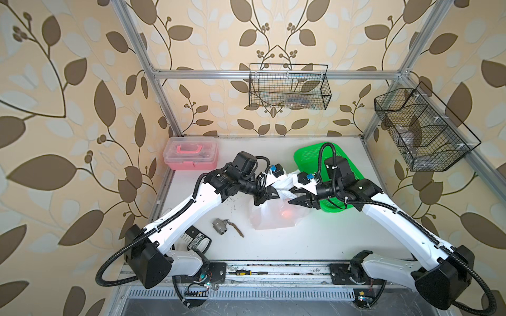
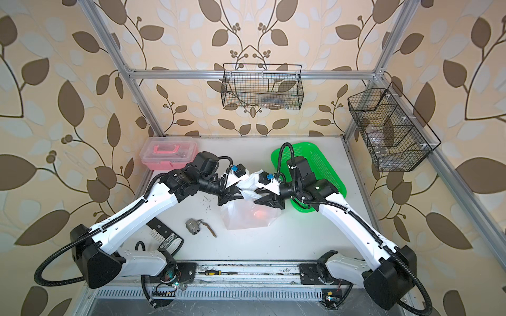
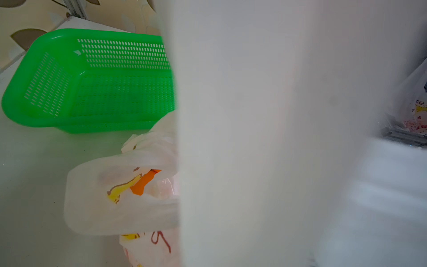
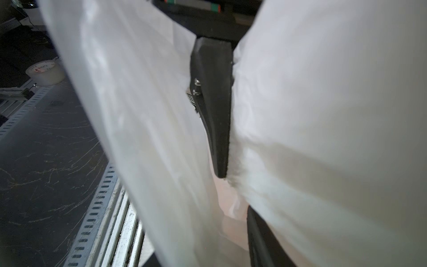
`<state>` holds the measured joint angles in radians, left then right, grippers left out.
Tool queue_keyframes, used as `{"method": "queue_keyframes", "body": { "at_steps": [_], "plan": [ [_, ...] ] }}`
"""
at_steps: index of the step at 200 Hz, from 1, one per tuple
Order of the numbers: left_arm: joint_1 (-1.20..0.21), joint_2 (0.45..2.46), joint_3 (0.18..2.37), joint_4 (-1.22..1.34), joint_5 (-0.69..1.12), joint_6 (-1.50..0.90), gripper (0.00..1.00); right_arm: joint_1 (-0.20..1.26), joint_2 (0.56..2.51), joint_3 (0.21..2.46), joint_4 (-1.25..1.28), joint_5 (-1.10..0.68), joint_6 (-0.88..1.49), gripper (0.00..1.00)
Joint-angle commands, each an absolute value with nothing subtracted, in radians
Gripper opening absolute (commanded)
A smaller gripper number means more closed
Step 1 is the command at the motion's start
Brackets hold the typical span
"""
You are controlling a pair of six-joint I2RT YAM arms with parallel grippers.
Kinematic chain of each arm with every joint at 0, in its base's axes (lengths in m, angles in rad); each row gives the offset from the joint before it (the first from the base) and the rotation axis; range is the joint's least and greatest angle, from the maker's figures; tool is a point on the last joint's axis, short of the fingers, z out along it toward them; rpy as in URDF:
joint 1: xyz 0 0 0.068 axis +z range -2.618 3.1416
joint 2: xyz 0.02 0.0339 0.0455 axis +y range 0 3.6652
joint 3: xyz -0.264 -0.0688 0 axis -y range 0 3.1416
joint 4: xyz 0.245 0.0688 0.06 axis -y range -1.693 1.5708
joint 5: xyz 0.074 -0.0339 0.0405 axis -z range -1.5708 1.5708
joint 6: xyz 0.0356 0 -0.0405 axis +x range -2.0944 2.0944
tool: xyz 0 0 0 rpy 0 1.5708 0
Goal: Place the oranges into plastic bags & tie knots
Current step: Tie the plastic bag at the center of the board.
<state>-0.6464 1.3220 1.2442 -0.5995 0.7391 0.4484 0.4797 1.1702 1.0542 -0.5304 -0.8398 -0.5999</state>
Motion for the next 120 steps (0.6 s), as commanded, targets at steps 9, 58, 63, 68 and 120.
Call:
{"method": "queue_keyframes", "body": {
  "at_steps": [9, 58, 63, 68, 120],
  "plan": [
    [-0.643, 1.329, 1.293, -0.618, 0.803, 0.482, 0.0, 0.458, 1.108, 1.021, -0.468, -0.868, -0.591, 0.48],
    [-0.645, 1.346, 1.305, -0.637, 0.805, 0.494, 0.0, 0.445, 1.068, 0.972, -0.399, -0.877, -0.546, 0.59],
    [-0.644, 1.348, 1.305, -0.638, 0.807, 0.494, 0.0, 0.444, 1.065, 0.965, -0.383, -0.874, -0.537, 0.59],
    [-0.644, 1.348, 1.308, -0.639, 0.809, 0.495, 0.0, 0.445, 1.065, 0.96, -0.367, -0.873, -0.527, 0.6],
    [-0.646, 1.346, 1.305, -0.639, 0.812, 0.493, 0.0, 0.457, 1.08, 0.941, -0.229, -0.868, -0.43, 0.66]
  ]
}}
